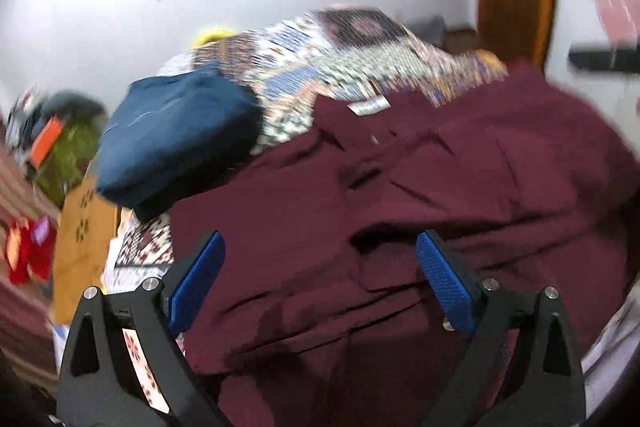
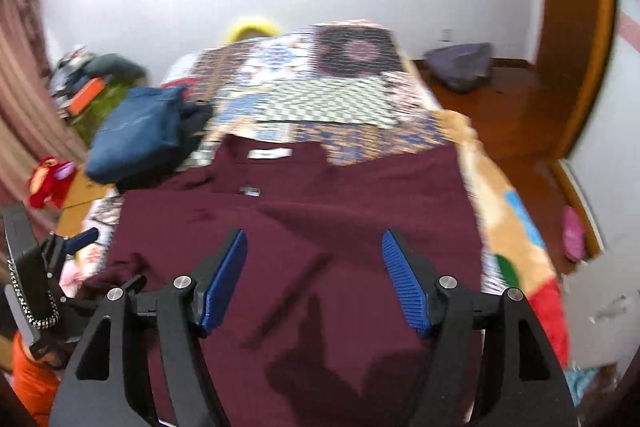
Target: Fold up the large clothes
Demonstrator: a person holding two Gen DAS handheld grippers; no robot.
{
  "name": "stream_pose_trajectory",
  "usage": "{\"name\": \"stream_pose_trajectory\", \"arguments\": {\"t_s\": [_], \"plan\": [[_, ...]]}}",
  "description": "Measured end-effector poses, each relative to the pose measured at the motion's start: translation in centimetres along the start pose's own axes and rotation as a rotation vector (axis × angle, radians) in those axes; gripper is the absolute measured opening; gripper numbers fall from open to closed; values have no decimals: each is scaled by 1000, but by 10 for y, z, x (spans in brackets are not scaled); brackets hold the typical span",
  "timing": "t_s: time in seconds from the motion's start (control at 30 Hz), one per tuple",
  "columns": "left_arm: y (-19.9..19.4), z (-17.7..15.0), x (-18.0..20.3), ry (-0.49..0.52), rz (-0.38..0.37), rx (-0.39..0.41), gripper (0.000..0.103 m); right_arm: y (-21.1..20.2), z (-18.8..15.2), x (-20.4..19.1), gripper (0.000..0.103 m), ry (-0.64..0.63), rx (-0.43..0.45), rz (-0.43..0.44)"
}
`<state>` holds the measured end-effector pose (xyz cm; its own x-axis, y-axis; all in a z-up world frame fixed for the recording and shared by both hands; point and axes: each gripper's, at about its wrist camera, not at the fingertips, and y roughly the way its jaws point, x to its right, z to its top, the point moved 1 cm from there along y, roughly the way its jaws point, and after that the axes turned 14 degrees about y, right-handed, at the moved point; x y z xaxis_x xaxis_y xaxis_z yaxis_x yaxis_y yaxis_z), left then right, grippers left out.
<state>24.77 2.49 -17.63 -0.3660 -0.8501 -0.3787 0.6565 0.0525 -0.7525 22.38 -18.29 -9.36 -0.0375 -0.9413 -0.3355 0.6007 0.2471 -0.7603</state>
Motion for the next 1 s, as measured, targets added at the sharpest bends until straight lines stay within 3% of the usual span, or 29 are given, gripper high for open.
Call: {"name": "stream_pose_trajectory", "arguments": {"t_s": [0.13, 0.3, 0.47, 0.57, 0.67, 0.8, 0.87, 1.0], "plan": [[30, 13, 32, 124, 48, -59, 97, 3, -8, 26, 67, 20, 5, -90], [41, 37, 59, 194, 58, -38, 97, 15, -22, 51, 67, 27, -32, -181], [40, 65, 75, 208, 6, 28, 97, 31, -38, 65, 67, 67, -85, -197], [48, 80, 78, 182, -64, 41, 94, 28, -44, 77, 78, 130, -79, -171], [54, 93, 80, 156, -130, 37, 69, 27, -47, 87, 80, 182, -85, -143], [55, 105, 65, 55, -195, 41, 16, 25, -43, 91, 80, 207, -101, -128], [48, 106, 45, -34, -226, 68, 14, 19, -38, 88, 80, 189, -79, -143], [21, 100, -16, -208, -209, 132, 7, 3, -17, 76, 80, 146, 3, -132]]}}
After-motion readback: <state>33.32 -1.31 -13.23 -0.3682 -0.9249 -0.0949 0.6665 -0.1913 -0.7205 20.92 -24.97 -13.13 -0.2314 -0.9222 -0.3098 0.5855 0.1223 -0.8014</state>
